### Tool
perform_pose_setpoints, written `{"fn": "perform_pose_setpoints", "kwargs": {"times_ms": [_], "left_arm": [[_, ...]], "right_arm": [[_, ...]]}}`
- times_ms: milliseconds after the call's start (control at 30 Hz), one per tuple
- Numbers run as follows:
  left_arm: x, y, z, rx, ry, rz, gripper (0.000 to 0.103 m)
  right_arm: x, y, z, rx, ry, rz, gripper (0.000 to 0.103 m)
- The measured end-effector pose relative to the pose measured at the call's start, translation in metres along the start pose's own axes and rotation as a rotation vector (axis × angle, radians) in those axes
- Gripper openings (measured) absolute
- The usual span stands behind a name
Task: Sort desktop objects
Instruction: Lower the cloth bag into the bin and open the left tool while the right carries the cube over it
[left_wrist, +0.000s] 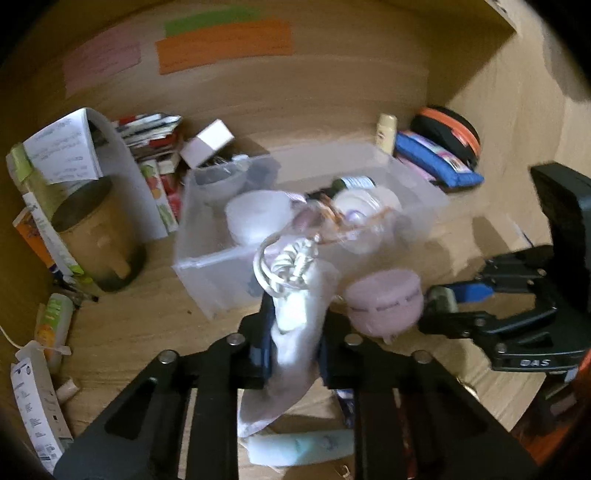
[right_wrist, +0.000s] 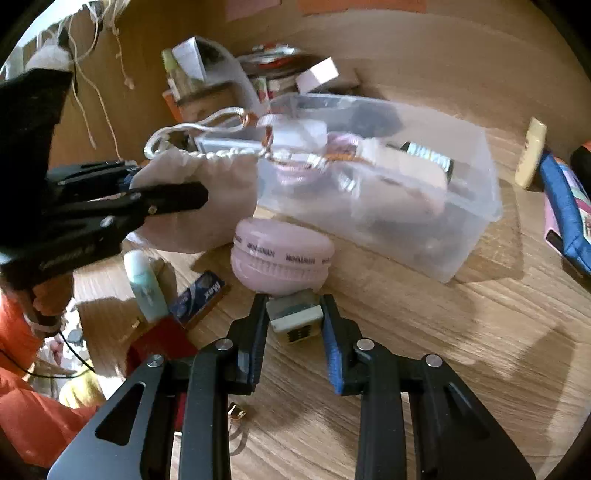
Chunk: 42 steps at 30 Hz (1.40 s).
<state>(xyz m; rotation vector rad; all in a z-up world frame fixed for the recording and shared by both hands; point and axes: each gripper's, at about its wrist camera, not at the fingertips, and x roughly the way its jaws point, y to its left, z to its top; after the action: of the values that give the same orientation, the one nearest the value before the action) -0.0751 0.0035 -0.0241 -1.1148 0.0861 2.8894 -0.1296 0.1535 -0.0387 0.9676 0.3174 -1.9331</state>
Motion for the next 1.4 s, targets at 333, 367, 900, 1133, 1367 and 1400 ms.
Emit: {"fn": "perform_pose_setpoints", "kwargs": {"times_ms": [333,367,900,1133,1367,1400], "left_arm": [[-0.016,0.007,0.017,-0.021,-0.077,-0.010,0.011],[-0.021,0.005,0.020,-0.009,-0.097,-0.007,0.011],[-0.026,-0.016,0.073,0.034,-0.194,-0.082,0.011],[-0.004,-0.013,0.085,0.027,-0.186,-0.089,0.011],[0.027,-0.001,0.093,-0.002,-0.166,-0.075,0.011],[0.032,0.000,0.093,-0.005,-0.157,-0.071,0.011]], "right_arm": [[-0.037,-0.012,0.018,0.060,-0.116,-0.029,0.025],[-0.041,-0.014,0.021,0.064,-0.126,-0.031,0.025],[-0.067,-0.028,0.053,0.063,-0.238,-0.077,0.025],[-0.058,-0.042,0.063,0.067,-0.228,-0.095,0.025],[-0.036,-0.058,0.065,0.080,-0.193,-0.171,0.025],[-0.034,-0.059,0.065,0.080,-0.189,-0.171,0.025]]}}
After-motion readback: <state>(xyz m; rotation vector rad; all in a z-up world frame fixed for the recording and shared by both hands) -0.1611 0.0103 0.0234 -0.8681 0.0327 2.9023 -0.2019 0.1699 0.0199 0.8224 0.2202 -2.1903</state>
